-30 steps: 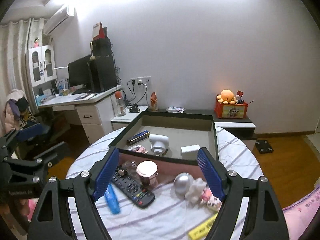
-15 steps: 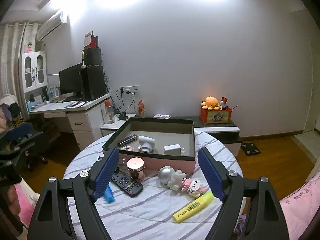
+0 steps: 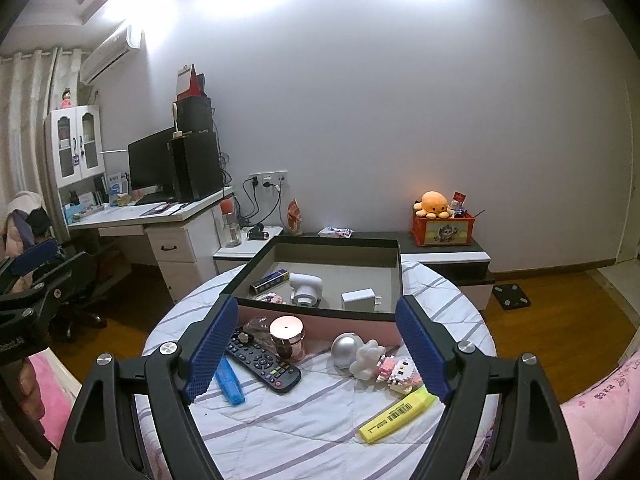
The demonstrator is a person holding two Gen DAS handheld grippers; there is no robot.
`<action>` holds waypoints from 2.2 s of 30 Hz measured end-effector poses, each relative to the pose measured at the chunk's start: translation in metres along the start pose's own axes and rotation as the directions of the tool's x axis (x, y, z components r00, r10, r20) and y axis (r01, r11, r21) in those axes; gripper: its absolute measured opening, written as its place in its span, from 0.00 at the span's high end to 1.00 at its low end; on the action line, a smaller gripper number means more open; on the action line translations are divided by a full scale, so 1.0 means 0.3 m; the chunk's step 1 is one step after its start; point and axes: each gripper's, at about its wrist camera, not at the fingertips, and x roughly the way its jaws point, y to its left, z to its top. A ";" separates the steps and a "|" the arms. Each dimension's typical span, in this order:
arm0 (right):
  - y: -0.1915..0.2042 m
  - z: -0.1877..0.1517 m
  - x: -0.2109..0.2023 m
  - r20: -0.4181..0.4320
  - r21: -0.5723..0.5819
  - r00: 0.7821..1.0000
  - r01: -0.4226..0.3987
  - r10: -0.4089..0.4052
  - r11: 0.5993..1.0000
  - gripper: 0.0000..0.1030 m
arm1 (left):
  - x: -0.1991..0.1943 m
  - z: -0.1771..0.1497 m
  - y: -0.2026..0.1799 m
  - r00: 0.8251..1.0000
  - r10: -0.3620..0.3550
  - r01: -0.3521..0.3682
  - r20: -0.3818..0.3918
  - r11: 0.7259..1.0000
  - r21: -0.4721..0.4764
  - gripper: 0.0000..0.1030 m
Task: Organize rigid objects
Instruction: 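Withdraw both tools from the box, then reach the left gripper to the rose-gold jar while the right gripper approaches the astronaut figure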
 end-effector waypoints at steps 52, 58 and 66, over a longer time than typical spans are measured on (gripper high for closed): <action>-0.467 -0.286 0.453 -0.333 0.261 0.942 0.052 0.039 0.964 0.20 | 0.750 -0.268 -0.355 0.840 -0.213 0.229 -0.499 0.973 -0.031 0.34; -0.467 -0.299 0.477 -0.342 0.264 0.938 0.037 0.057 0.964 0.20 | 0.789 -0.271 -0.376 0.836 -0.179 0.209 -0.519 0.978 0.000 0.41; -0.458 -0.294 0.467 -0.346 0.252 0.937 0.039 0.052 0.967 0.20 | 0.785 -0.266 -0.337 0.828 -0.187 0.199 -0.528 0.979 -0.035 0.54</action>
